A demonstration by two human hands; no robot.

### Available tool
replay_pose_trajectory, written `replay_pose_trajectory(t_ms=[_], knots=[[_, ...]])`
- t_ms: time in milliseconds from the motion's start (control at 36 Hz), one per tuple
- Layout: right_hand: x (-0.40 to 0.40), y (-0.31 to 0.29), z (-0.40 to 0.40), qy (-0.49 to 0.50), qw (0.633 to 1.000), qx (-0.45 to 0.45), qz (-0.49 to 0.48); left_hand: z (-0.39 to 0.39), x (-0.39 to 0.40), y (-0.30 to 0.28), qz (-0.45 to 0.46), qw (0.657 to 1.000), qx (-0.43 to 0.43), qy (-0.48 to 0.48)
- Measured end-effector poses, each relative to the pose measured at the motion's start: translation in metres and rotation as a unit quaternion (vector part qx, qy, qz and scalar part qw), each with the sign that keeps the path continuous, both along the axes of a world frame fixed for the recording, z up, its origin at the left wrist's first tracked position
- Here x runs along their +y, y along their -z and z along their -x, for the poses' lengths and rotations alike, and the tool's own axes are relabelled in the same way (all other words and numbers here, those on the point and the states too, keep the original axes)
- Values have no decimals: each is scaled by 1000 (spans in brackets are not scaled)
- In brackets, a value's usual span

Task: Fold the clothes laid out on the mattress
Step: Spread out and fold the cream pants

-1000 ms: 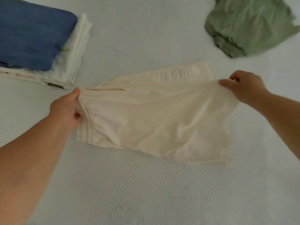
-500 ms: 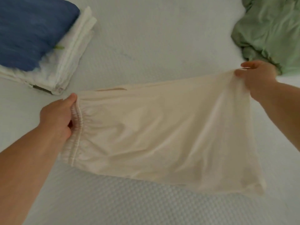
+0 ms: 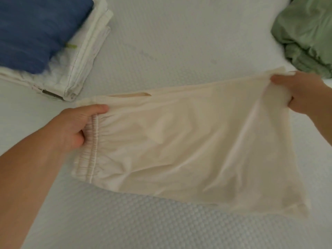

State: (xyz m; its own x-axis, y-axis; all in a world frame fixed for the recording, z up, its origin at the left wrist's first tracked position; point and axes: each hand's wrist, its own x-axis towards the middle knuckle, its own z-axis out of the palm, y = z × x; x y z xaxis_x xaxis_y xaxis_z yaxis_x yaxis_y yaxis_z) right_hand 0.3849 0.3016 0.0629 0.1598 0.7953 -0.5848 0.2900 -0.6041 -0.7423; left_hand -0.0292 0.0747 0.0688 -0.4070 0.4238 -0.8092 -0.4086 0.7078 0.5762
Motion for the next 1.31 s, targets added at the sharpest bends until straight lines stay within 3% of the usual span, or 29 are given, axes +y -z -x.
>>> replay_pose_trajectory(t_ms=[111,250,472,639,833,1111,1194,1306], knots=[[-13,-27,-14,-6,998,60,20,-7,-2,-13,-44,998,-35,24],[-42,-84,-36,-26,998,56,10,-13,-14,-46,-159,986,-26,46],[-109,-186,-103,-79,995,19,-52,-17,-49,-139,-277,942,41,187],[-177,-262,-147,-136,988,-32,-65,-21,-90,-204,-280,920,47,269],[-278,-308,-190,-169,983,-70,-15,-30,-156,-234,-233,912,12,339],[-413,-298,-197,-119,985,-86,91,-12,-243,-219,-101,910,-83,393],[-420,-264,-176,-127,980,-133,77,-16,-247,-194,-73,916,-48,393],[-411,-196,-150,-167,957,-233,51,-34,-238,-141,-45,921,77,378]])
